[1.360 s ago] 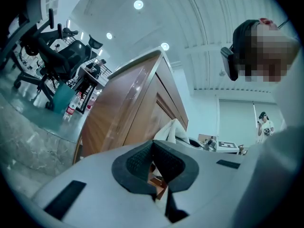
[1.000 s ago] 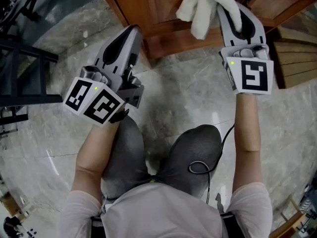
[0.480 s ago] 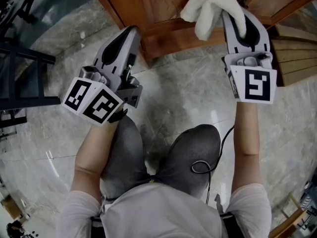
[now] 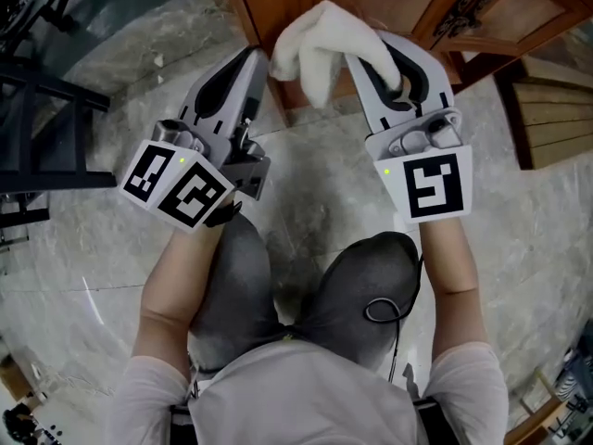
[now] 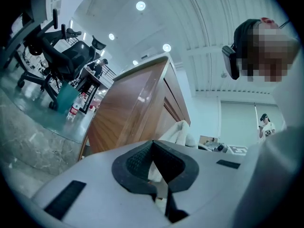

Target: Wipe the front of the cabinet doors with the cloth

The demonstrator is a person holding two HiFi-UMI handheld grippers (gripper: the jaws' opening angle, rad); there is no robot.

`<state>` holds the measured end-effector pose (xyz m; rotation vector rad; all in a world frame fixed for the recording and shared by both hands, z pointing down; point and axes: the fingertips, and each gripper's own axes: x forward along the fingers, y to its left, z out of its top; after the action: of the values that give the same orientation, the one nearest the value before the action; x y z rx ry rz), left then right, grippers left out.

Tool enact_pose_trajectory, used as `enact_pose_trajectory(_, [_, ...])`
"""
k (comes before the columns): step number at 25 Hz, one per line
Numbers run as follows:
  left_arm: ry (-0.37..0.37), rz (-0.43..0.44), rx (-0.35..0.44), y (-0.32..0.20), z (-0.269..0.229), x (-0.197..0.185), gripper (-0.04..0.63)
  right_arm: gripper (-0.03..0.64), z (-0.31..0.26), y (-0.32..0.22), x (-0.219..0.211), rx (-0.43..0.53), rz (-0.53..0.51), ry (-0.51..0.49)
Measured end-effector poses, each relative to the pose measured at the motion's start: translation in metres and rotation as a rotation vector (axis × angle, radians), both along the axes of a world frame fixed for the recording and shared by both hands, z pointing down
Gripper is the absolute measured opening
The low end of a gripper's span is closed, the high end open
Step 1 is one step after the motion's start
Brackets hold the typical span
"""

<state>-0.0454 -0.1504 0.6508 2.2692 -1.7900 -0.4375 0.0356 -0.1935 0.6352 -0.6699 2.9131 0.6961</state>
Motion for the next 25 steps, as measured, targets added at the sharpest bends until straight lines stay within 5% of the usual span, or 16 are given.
enact_pose_trajectory(10, [0.030,-0.035,0.010,0.018,-0.001,-0.031,0.017,0.081,0.025,0.001,-0.035,-0.033,-0.019,0.050])
enact_pose_trajectory(25, [0.052,0.012,-0.003,0.002,0.011,-0.013,0.017,0.081,0.049,-0.049,0.014,-0.036,0.132,0.107])
